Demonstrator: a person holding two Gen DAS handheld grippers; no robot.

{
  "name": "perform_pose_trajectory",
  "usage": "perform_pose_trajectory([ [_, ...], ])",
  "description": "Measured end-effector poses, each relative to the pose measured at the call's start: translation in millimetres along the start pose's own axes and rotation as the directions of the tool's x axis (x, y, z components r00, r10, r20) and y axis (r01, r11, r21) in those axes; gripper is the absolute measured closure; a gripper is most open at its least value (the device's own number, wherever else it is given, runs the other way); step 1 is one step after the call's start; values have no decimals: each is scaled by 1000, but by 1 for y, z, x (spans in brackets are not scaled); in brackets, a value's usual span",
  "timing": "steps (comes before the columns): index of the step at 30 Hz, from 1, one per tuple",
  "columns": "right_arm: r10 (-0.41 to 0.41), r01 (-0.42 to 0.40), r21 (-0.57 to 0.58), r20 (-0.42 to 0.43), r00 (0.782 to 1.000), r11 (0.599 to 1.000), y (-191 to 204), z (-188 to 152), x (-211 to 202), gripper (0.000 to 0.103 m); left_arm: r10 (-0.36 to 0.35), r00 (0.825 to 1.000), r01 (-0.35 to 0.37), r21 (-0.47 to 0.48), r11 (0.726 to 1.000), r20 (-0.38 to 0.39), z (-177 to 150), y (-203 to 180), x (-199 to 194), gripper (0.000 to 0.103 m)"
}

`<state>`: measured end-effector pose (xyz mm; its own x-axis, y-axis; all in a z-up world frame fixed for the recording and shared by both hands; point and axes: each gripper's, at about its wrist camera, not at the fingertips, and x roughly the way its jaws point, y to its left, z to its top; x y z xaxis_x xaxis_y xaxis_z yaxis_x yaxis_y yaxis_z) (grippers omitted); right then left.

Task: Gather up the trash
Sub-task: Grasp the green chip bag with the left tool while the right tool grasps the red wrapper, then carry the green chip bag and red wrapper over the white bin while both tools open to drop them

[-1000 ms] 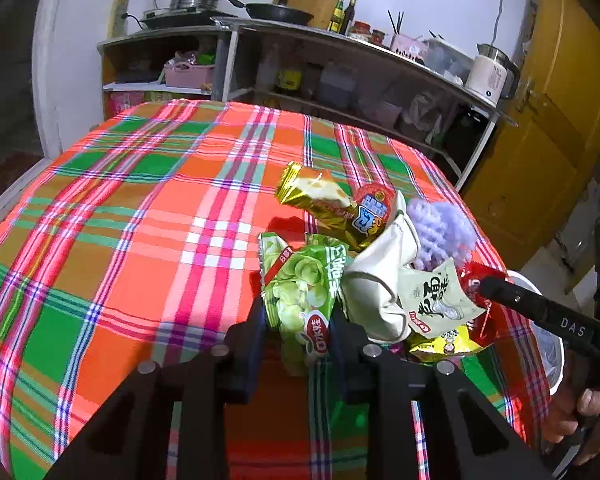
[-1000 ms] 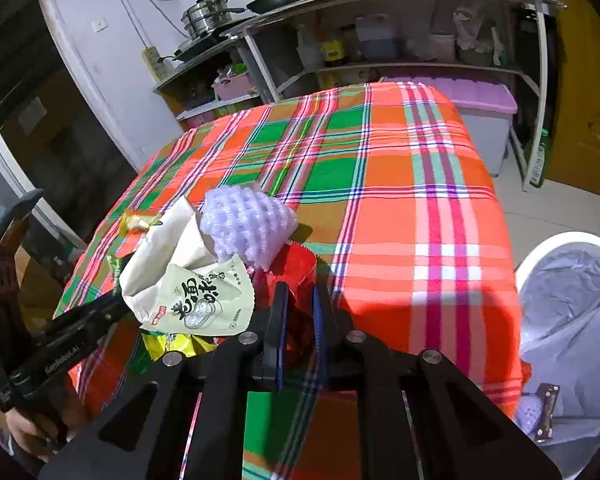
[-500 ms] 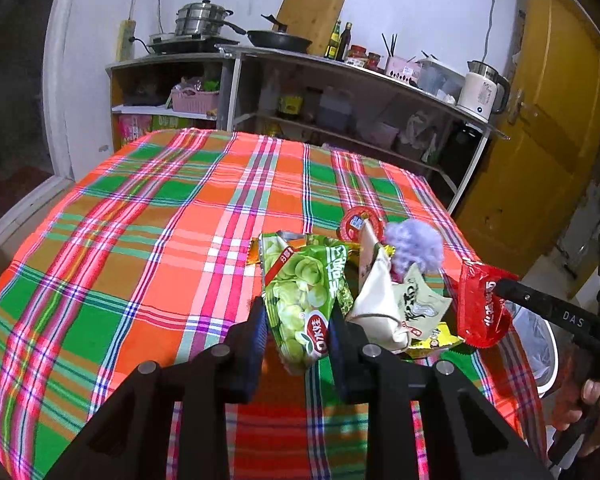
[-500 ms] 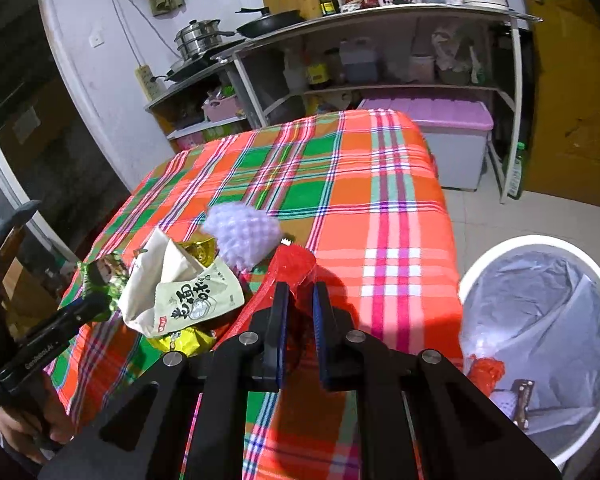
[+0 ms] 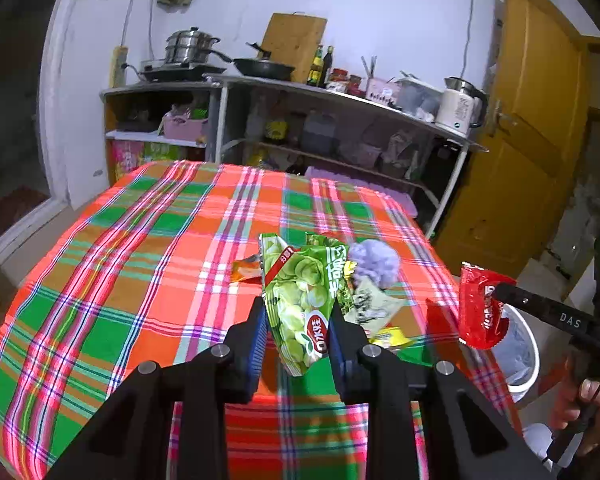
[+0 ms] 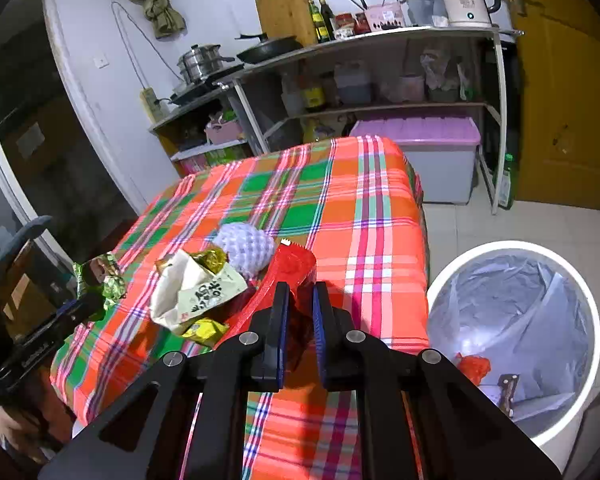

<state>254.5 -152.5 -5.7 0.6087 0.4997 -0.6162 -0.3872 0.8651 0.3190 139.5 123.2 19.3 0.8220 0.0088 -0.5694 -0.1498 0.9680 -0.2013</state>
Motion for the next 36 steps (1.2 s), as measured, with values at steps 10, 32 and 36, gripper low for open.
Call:
perform_pose_trajectory([
  [10,16,-17,13,37,999,1000,-6,-10,-36,91,-58,998,58,42,997,13,-4,-32,-19,75],
  [32,-46,37,105,83,995,994,-57,-26,-79,91,-213,975,220,155,963,-60,-16,-114,-1,75],
  [36,-70,58,130,86,994,990,-72,-28,-83,91,-245,966,255,168,952,-82,-17,-131,8,75],
])
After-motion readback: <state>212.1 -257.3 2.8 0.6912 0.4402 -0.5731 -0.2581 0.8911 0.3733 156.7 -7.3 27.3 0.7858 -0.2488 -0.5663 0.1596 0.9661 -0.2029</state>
